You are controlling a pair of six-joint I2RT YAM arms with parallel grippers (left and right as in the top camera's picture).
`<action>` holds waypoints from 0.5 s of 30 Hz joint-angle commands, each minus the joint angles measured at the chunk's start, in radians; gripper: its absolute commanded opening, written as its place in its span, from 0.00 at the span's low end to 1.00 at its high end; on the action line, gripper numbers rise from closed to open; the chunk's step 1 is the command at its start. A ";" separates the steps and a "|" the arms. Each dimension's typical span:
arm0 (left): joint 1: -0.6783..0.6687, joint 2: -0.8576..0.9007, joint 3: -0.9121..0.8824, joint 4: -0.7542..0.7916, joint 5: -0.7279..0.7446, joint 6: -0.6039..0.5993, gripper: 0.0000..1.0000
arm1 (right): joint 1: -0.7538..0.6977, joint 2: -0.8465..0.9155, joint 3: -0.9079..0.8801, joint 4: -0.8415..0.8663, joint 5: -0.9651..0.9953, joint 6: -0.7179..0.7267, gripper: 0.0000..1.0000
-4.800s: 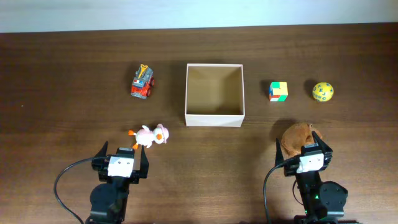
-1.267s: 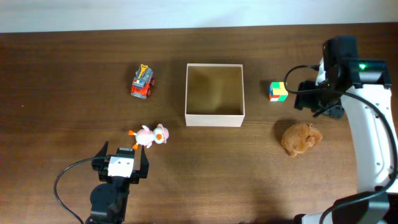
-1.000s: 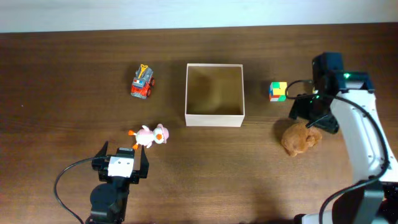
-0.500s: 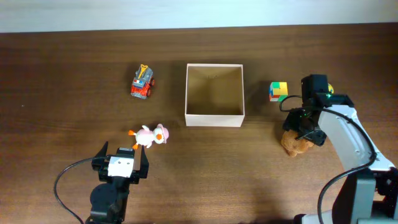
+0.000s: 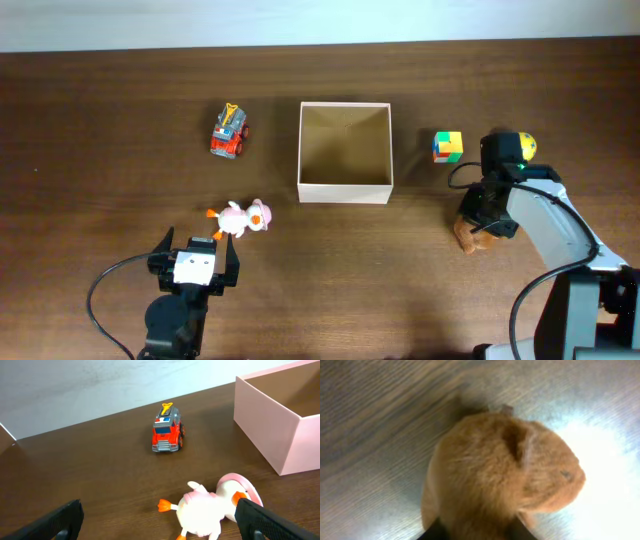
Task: Pack container
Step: 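Carry the capybara plush left and lower it into the box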
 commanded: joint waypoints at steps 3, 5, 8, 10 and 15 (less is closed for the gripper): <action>-0.003 -0.009 -0.008 0.003 0.010 -0.012 0.99 | -0.005 -0.006 0.047 -0.043 -0.008 -0.002 0.19; -0.003 -0.009 -0.008 0.003 0.010 -0.012 0.99 | -0.005 -0.013 0.100 -0.082 -0.010 -0.017 0.18; -0.003 -0.009 -0.009 0.003 0.010 -0.012 0.99 | -0.004 -0.025 0.219 -0.165 -0.009 -0.059 0.15; -0.003 -0.009 -0.008 0.003 0.010 -0.012 0.99 | -0.003 -0.029 0.296 -0.217 -0.010 -0.088 0.15; -0.003 -0.009 -0.008 0.003 0.010 -0.012 0.99 | 0.010 -0.034 0.516 -0.352 -0.021 -0.190 0.14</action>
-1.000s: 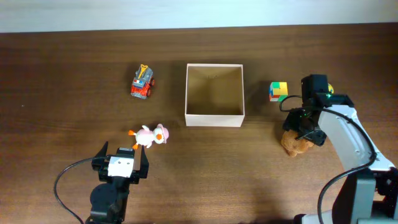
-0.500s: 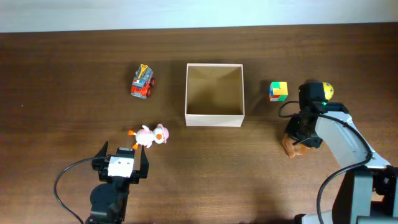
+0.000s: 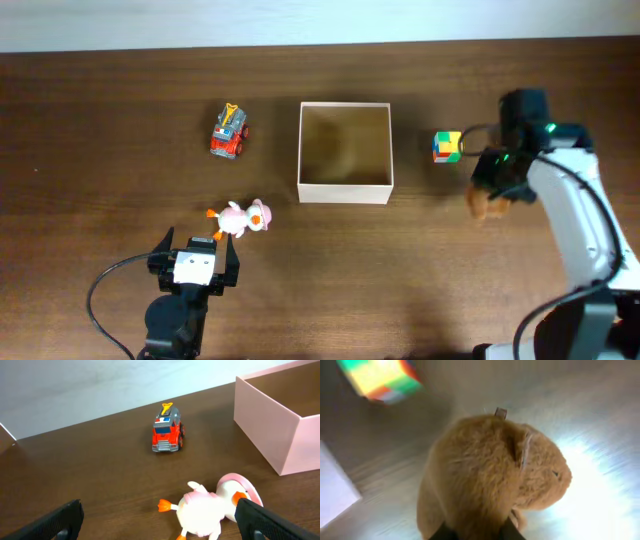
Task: Pack container
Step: 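Carry the capybara plush left and lower it into the box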
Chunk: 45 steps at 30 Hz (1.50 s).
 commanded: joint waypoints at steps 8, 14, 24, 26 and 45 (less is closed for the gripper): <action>-0.003 -0.008 -0.008 0.003 0.010 -0.012 0.99 | 0.134 -0.034 0.376 -0.067 -0.233 -0.404 0.11; -0.003 -0.008 -0.008 0.003 0.010 -0.012 0.99 | 0.293 -0.033 0.399 -0.027 -0.258 -0.423 0.11; -0.003 -0.008 -0.008 0.003 0.010 -0.012 0.99 | 0.464 0.061 0.394 0.013 -0.237 -0.379 0.15; -0.003 -0.008 -0.008 0.003 0.010 -0.013 0.99 | 0.468 0.110 0.394 0.015 -0.223 -0.359 0.11; -0.003 -0.008 -0.008 0.003 0.010 -0.013 0.99 | 0.468 0.341 0.394 0.111 -0.174 -0.360 0.07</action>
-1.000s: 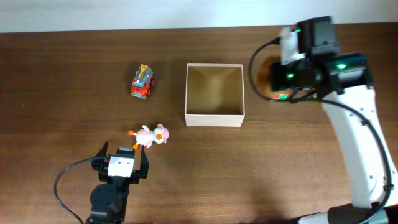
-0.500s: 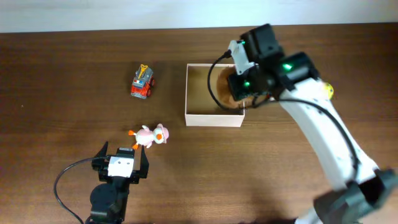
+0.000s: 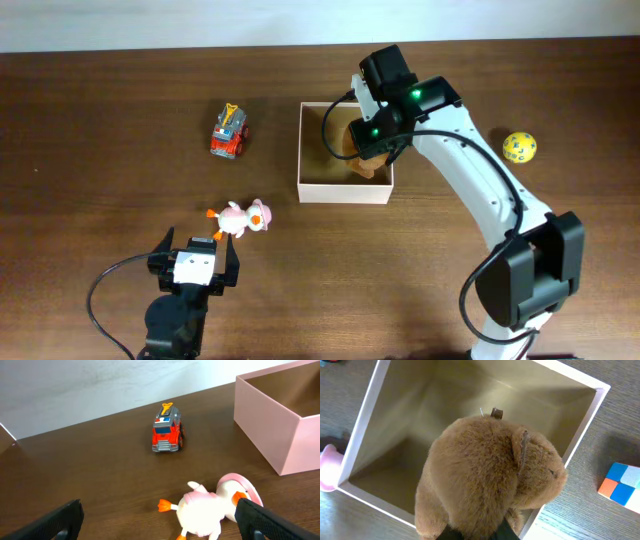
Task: Pack container
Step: 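Carry the capybara plush left and lower it into the box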
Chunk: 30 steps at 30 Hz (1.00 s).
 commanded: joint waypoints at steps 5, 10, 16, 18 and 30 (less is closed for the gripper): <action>-0.003 -0.008 -0.008 0.003 0.011 -0.012 0.99 | 0.003 0.053 0.016 0.009 0.029 0.011 0.07; -0.003 -0.008 -0.008 0.003 0.011 -0.012 0.99 | 0.003 0.082 0.016 0.015 0.034 0.011 0.07; -0.003 -0.008 -0.008 0.003 0.011 -0.012 0.99 | 0.003 0.084 0.016 0.016 0.054 0.011 0.08; -0.003 -0.008 -0.009 0.003 0.011 -0.012 0.99 | 0.003 0.084 0.016 0.016 0.059 0.011 0.07; -0.003 -0.008 -0.009 0.003 0.011 -0.012 0.99 | 0.003 0.089 -0.010 0.027 0.077 0.011 0.08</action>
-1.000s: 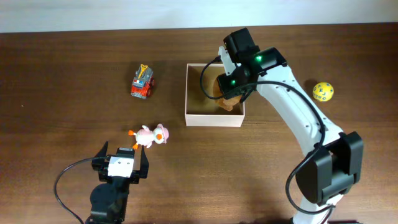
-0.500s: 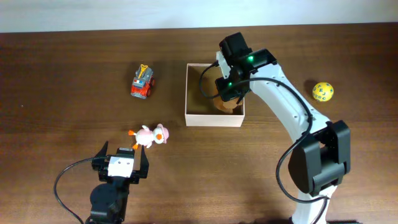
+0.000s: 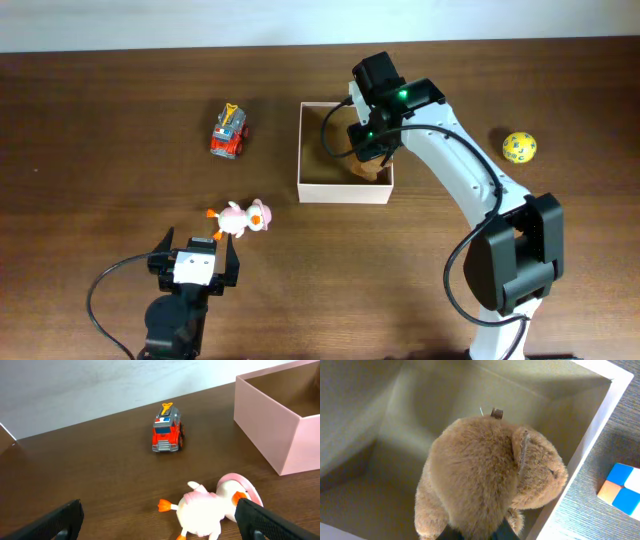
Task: Pack container
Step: 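Carry the capybara plush left and lower it into the box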
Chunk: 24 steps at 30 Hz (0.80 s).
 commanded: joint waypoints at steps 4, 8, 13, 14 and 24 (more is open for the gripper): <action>-0.003 -0.008 -0.009 0.003 0.010 -0.012 0.99 | 0.003 0.006 -0.012 0.003 0.019 0.011 0.08; -0.003 -0.008 -0.008 0.003 0.010 -0.012 0.99 | 0.003 0.009 -0.016 0.003 0.019 0.015 0.17; -0.003 -0.008 -0.009 0.003 0.010 -0.012 0.99 | 0.003 0.024 -0.016 -0.001 0.016 0.019 0.26; -0.003 -0.008 -0.009 0.003 0.010 -0.012 0.99 | 0.003 0.027 -0.016 -0.001 0.016 0.031 0.26; -0.003 -0.008 -0.009 0.003 0.010 -0.012 0.99 | 0.003 0.029 -0.016 -0.040 0.015 0.034 0.25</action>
